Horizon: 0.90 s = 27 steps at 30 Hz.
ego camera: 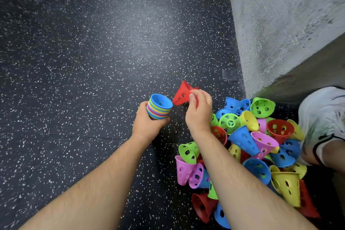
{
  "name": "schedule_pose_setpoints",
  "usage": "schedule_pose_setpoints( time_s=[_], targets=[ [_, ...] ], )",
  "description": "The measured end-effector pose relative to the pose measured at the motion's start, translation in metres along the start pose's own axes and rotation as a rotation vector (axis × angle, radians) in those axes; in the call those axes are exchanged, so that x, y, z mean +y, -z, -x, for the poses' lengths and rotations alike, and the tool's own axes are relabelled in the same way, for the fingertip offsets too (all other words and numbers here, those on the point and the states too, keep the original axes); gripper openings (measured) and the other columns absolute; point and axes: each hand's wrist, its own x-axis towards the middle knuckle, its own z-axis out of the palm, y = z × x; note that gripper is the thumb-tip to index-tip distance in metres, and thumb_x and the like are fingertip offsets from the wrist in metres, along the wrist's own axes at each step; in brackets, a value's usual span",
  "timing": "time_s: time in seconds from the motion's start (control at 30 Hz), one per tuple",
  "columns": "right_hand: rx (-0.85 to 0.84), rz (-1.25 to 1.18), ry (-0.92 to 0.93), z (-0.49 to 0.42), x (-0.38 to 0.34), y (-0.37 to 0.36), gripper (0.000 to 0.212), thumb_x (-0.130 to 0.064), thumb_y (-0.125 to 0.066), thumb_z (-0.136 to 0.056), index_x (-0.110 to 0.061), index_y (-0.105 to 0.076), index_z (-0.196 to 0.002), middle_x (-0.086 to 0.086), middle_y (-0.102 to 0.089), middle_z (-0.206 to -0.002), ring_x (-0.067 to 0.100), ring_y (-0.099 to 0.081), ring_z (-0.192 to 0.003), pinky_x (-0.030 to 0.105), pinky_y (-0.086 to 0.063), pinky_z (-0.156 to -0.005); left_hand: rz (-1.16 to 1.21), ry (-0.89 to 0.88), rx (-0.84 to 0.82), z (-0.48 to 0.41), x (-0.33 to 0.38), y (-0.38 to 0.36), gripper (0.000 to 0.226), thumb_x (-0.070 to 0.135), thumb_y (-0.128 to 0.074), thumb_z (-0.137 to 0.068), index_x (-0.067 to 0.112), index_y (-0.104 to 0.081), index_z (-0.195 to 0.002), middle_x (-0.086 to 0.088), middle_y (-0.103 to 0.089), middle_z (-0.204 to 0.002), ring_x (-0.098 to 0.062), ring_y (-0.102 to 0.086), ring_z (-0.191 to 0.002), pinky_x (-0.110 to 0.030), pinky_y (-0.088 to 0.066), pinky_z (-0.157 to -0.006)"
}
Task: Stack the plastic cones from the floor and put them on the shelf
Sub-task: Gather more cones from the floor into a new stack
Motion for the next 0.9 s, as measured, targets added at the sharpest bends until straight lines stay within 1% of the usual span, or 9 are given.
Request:
schedule_pose_setpoints(
  time_s=[0.1, 0.2, 0.3, 0.37, 0.5, 0.6, 0.67, 0.77, 0.9],
  targets=[
    [0.024, -0.052, 0.074, -0.006, -0.010, 0.007, 0.018, -0.017, -0.052, -0.100, -0.015, -0.067, -0.109, 0.003, -0.063, -0.116, 0.015, -0.056, -0.111, 0.029, -0.042, -0.100, -0.024, -0.004, -0.014, -0.001, 0.001, -0.003, 0.067, 0.033, -0.087, -0.058, 0.030, -0.050, -0.114, 0.006, -0.068, -0.106, -0.011, -0.068, -0.093, -0.036, -0.055, -0.087],
    [-0.008, -0.099, 0.149, -0.010, -0.021, 0.012, 0.016, -0.016, -0.054, -0.099, -0.015, -0.068, -0.108, -0.004, -0.066, -0.106, 0.013, -0.059, -0.101, 0.027, -0.046, -0.093, -0.038, -0.016, -0.022, -0.004, 0.005, -0.008, 0.060, 0.030, -0.086, -0.059, 0.034, -0.050, -0.107, 0.008, -0.068, -0.101, -0.011, -0.068, -0.088, -0.040, -0.057, -0.087],
    [-0.208, -0.063, 0.271, -0.009, -0.022, 0.015, 0.015, -0.015, -0.059, -0.095, -0.016, -0.069, -0.105, -0.008, -0.067, -0.104, 0.009, -0.060, -0.101, 0.021, -0.044, -0.093, -0.014, -0.026, -0.018, -0.009, 0.010, -0.015, 0.062, 0.029, -0.087, -0.058, 0.032, -0.051, -0.108, 0.005, -0.069, -0.101, -0.012, -0.070, -0.088, -0.043, -0.058, -0.086],
    [-0.328, 0.007, 0.279, -0.011, -0.018, 0.017, 0.027, -0.017, -0.056, -0.090, -0.017, -0.068, -0.113, -0.006, -0.066, -0.115, 0.008, -0.057, -0.111, 0.019, -0.040, -0.100, -0.006, -0.026, -0.021, -0.012, 0.012, -0.020, 0.063, 0.024, -0.091, -0.062, 0.031, -0.052, -0.111, 0.007, -0.070, -0.100, -0.011, -0.071, -0.087, -0.040, -0.058, -0.085],
    [-0.306, 0.404, 0.141, -0.041, -0.005, 0.020, 0.059, -0.014, -0.048, -0.083, -0.016, -0.047, -0.142, 0.004, -0.049, -0.143, 0.026, -0.041, -0.133, 0.036, -0.034, -0.111, -0.004, -0.045, -0.042, -0.013, 0.013, -0.029, 0.061, 0.022, -0.090, -0.062, 0.029, -0.052, -0.109, 0.004, -0.070, -0.099, -0.011, -0.069, -0.086, -0.035, -0.057, -0.082],
    [-0.446, 0.779, -0.015, -0.067, -0.002, 0.024, 0.071, -0.014, -0.052, -0.090, -0.023, -0.022, -0.154, 0.003, -0.024, -0.159, 0.030, -0.021, -0.144, 0.044, -0.030, -0.114, -0.026, -0.045, -0.064, -0.012, 0.012, -0.033, 0.062, 0.029, -0.089, -0.060, 0.033, -0.051, -0.108, 0.005, -0.069, -0.101, -0.009, -0.068, -0.087, -0.031, -0.055, -0.081],
    [-0.506, 0.871, -0.045, -0.079, 0.001, 0.025, 0.061, -0.016, -0.056, -0.092, -0.019, -0.031, -0.148, 0.008, -0.037, -0.148, 0.032, -0.033, -0.137, 0.043, -0.037, -0.106, -0.037, -0.042, -0.071, -0.012, 0.012, -0.035, 0.059, 0.033, -0.087, -0.057, 0.037, -0.050, -0.103, 0.006, -0.069, -0.102, -0.011, -0.069, -0.089, -0.035, -0.055, -0.084],
    [-0.519, 0.880, -0.052, -0.089, 0.004, 0.027, 0.033, -0.013, -0.057, -0.093, -0.014, -0.054, -0.126, 0.012, -0.049, -0.128, 0.032, -0.046, -0.122, 0.041, -0.044, -0.093, -0.028, -0.031, -0.091, -0.011, 0.014, -0.036, 0.059, 0.030, -0.088, -0.058, 0.036, -0.050, -0.103, 0.005, -0.069, -0.102, -0.012, -0.069, -0.090, -0.037, -0.056, -0.086],
    [-0.399, 0.649, 0.039, -0.083, -0.001, 0.036, 0.022, -0.019, -0.045, -0.101, -0.011, -0.061, -0.114, 0.014, -0.052, -0.116, 0.035, -0.053, -0.105, 0.039, -0.044, -0.085, -0.026, -0.017, -0.099, -0.007, 0.019, -0.034, 0.058, 0.032, -0.086, -0.054, 0.034, -0.049, -0.098, 0.001, -0.070, -0.100, -0.014, -0.069, -0.087, -0.040, -0.057, -0.086]
  ],
)
